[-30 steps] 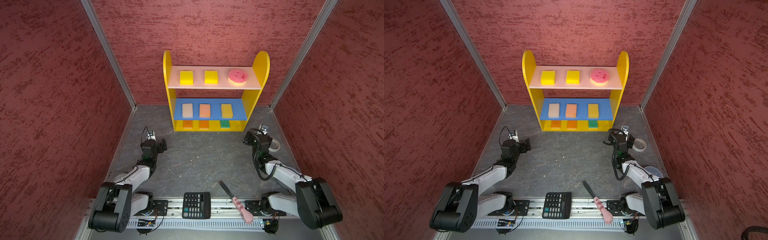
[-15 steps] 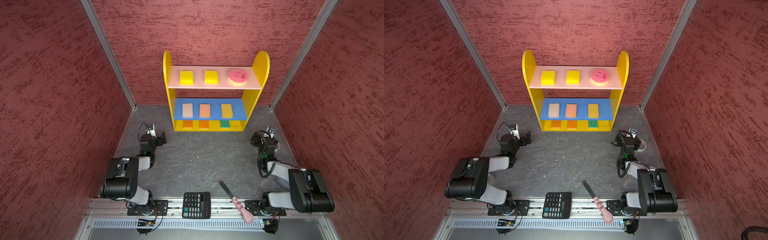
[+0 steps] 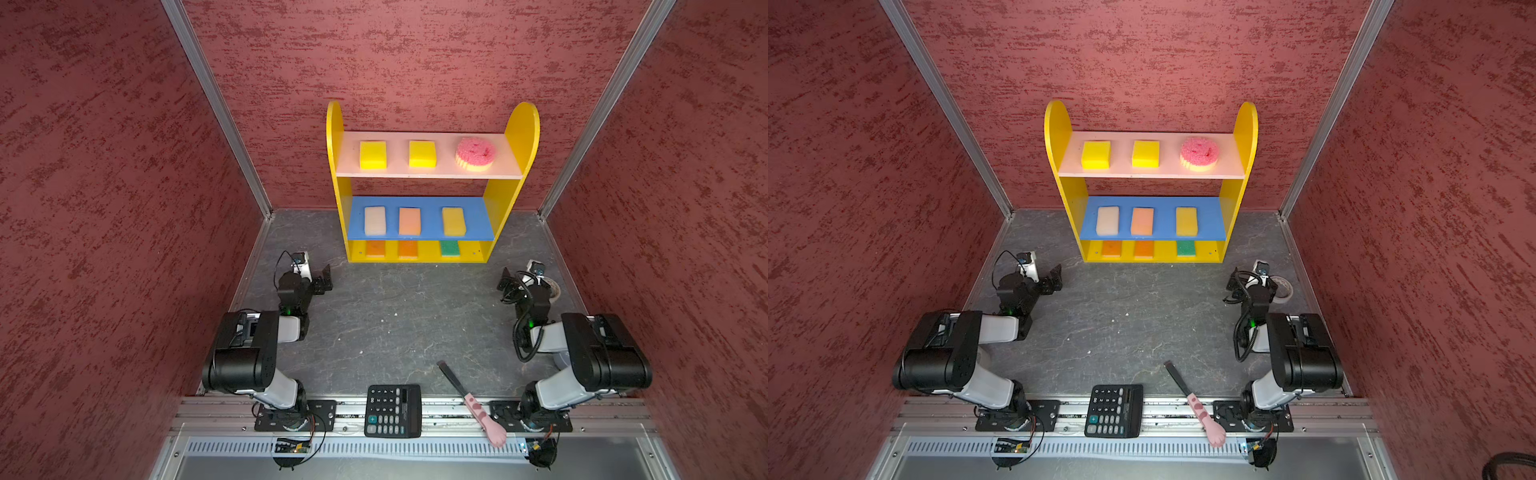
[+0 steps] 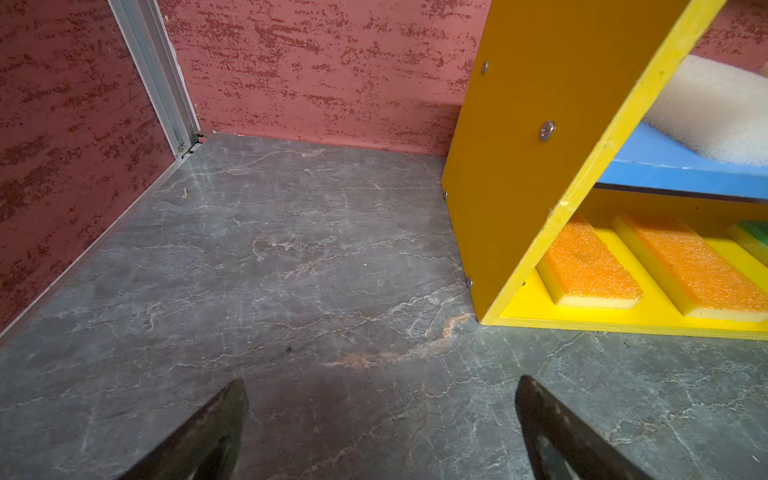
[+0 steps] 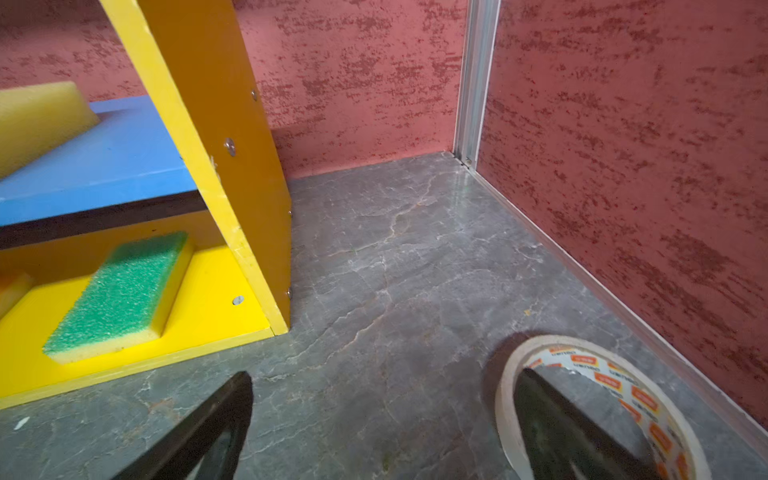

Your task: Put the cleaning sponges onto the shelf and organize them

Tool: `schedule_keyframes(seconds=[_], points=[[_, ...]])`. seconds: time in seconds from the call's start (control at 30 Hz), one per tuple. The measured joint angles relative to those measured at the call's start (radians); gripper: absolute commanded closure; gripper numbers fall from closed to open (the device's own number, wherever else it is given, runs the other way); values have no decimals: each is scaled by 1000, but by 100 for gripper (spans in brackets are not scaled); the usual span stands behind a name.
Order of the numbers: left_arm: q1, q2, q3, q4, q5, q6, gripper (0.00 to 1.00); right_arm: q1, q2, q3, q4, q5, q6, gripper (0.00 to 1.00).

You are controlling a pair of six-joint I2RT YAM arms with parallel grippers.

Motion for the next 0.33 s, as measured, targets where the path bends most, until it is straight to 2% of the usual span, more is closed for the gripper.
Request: schedule_keyframes(seconds=[0.33], points=[[0, 0, 0, 0, 2, 0, 1, -31, 0, 10, 11, -134, -19, 1]])
